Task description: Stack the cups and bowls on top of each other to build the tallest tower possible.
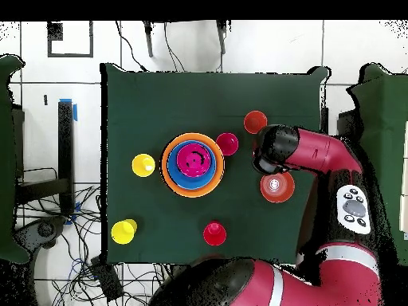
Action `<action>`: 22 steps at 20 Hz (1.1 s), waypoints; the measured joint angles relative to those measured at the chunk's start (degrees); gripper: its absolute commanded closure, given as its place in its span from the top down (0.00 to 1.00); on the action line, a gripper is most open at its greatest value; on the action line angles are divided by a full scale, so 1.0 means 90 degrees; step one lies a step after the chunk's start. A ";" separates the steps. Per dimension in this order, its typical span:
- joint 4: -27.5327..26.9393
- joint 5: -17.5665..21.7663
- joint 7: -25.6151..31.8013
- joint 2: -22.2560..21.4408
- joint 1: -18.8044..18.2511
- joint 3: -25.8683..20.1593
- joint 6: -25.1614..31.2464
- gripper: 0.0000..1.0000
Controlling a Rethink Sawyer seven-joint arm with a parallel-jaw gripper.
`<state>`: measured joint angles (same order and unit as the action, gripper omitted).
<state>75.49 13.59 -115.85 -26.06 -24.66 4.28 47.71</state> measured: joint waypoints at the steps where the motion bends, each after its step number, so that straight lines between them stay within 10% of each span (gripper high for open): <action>1: 0.0000 0.0000 0.0000 0.0001 0.0000 0.0002 0.0000 1.00; 22: -0.1490 -0.0437 0.0000 0.0798 0.0377 0.0154 0.0785 1.00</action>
<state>62.08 9.66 -115.85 -18.88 -21.27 5.66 54.78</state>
